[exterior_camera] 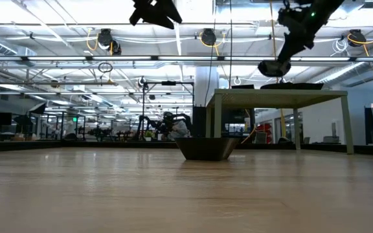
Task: Pick & Place Mini shaped plates
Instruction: Stack the leaf-shaped plate on top of the leaf-shaped plate on the shelf, then stack the distorted square plate on top of the distorted square plate on the shelf
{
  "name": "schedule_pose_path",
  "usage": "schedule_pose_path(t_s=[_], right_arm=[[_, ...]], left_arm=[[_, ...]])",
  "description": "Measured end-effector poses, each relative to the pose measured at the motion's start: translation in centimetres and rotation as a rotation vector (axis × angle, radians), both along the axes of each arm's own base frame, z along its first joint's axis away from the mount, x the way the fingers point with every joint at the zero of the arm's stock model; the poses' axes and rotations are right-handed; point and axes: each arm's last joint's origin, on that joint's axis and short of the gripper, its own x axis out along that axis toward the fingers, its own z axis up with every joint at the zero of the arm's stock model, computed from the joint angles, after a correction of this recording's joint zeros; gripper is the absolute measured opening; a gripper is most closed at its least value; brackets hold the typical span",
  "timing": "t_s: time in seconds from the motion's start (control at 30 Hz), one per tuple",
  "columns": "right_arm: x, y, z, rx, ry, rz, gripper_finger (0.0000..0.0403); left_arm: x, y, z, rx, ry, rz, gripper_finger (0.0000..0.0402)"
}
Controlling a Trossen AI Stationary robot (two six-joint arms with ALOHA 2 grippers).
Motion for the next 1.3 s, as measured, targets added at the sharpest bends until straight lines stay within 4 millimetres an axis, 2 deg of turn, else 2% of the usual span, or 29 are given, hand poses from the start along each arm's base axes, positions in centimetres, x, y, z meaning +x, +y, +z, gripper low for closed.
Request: schedule_pose_path(t_s=[0.27,0.43,0.57,0.93,1.07,1.17,1.3], right_arm=[[0.0,-3.1,-1.7,0.033,0.112,-0.036,0.0000],[-0.1,-3.5,-1.8,0.072,0.053,-0.003,0.0001],[-0.2,-3.4,-1.4,0.063,0.001,0.009,0.0019],[-0.9,-2.3,-0.2,0.035,-0.068,0.002,0.0111],[-0.3,-1.3,0.2,0.184,-0.242,0.094,0.0120],[0.6,-0.5,0.0,0.273,-0.286,0.150,0.0117],[2.6,1.0,-2.1,0.327,-0.246,0.258,0.0115]], left_arm=[[-0.1,0.7,0.0,0.095,0.060,-0.032,0.0159],[-0.2,1.1,0.0,0.137,0.088,-0.041,0.0159],[-0.4,1.7,0.0,0.147,0.096,-0.031,0.0159],[-0.5,2.4,0.0,0.119,0.082,-0.004,0.0159],[-0.5,2.4,0.0,0.074,0.054,0.018,0.0159],[-0.5,2.3,0.0,0.025,0.024,0.044,0.0159],[-0.5,2.2,-0.1,-0.069,-0.034,0.092,0.0159]])
